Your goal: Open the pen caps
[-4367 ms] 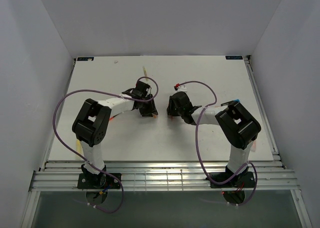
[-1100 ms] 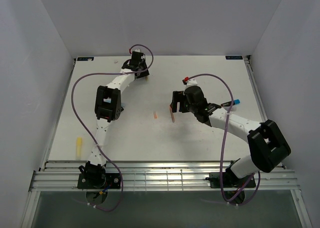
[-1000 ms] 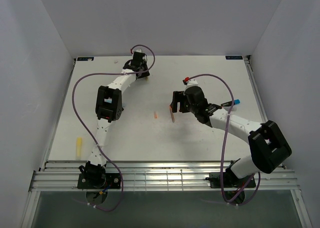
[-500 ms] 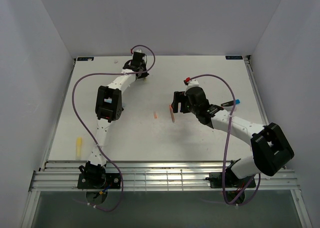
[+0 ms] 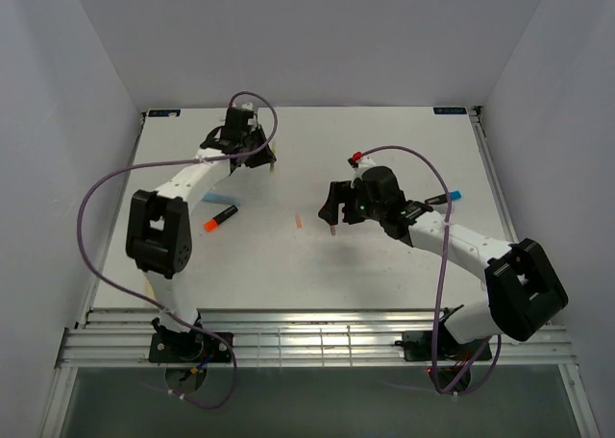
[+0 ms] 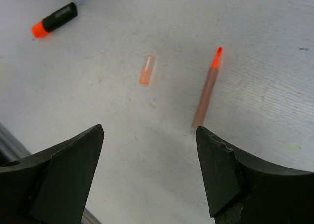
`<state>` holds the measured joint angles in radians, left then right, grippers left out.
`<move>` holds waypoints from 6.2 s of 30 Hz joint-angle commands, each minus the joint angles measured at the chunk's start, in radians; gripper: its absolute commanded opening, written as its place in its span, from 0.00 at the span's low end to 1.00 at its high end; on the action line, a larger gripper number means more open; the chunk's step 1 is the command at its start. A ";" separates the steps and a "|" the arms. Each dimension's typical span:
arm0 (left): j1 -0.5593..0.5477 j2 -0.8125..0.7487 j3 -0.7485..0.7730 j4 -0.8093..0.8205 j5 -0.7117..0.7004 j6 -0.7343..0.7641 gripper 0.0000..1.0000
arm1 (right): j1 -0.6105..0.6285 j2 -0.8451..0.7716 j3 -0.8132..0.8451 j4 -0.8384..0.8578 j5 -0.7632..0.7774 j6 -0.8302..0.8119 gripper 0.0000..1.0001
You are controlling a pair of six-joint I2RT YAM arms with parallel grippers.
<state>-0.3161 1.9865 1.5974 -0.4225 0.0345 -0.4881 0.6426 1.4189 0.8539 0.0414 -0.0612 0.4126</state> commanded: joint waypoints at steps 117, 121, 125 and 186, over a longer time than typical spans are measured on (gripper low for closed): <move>-0.238 -0.813 -0.906 0.551 0.350 -0.306 0.35 | 0.068 0.149 -0.219 0.920 -0.618 0.486 0.08; -0.238 -0.810 -0.913 0.559 0.361 -0.313 0.26 | 0.066 0.160 -0.213 0.933 -0.617 0.492 0.08; -0.239 -0.815 -0.919 0.562 0.377 -0.320 0.14 | 0.068 0.172 -0.207 0.948 -0.617 0.505 0.08; -0.047 -0.628 -0.788 0.243 0.260 -0.287 0.00 | 0.065 -0.048 -0.121 0.071 0.001 0.075 0.08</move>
<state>-0.3523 1.3350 0.8124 -0.1116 0.2348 -0.8326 0.7269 1.3609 0.6621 0.2619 -0.2436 0.5442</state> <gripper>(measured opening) 0.249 0.196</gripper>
